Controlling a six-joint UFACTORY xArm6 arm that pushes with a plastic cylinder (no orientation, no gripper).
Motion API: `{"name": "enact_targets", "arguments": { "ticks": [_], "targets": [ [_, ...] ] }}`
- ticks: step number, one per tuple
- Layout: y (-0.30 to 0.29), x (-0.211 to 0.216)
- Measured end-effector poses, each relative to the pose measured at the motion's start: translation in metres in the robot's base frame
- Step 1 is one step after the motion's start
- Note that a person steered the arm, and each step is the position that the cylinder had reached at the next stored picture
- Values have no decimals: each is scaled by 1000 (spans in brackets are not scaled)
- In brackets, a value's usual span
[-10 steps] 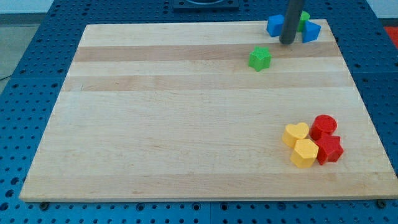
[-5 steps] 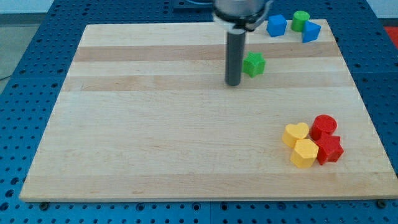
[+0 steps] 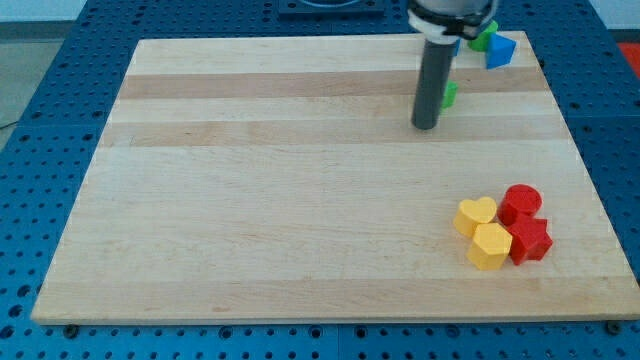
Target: Push the green star closer to the blue cube
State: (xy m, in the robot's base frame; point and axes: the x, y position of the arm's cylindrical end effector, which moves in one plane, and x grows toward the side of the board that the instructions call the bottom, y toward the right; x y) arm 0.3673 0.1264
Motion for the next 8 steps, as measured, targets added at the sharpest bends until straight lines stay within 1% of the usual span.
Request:
{"name": "enact_targets", "arguments": {
  "ticks": [1,2,3,4,5,6,7,8],
  "targets": [
    [1,-40],
    [1,-70],
    [-6,-60],
    [-6,-70],
    [-2,-98],
    [-3,-99],
    [-7,-63],
    [4,-55]
  ]
}}
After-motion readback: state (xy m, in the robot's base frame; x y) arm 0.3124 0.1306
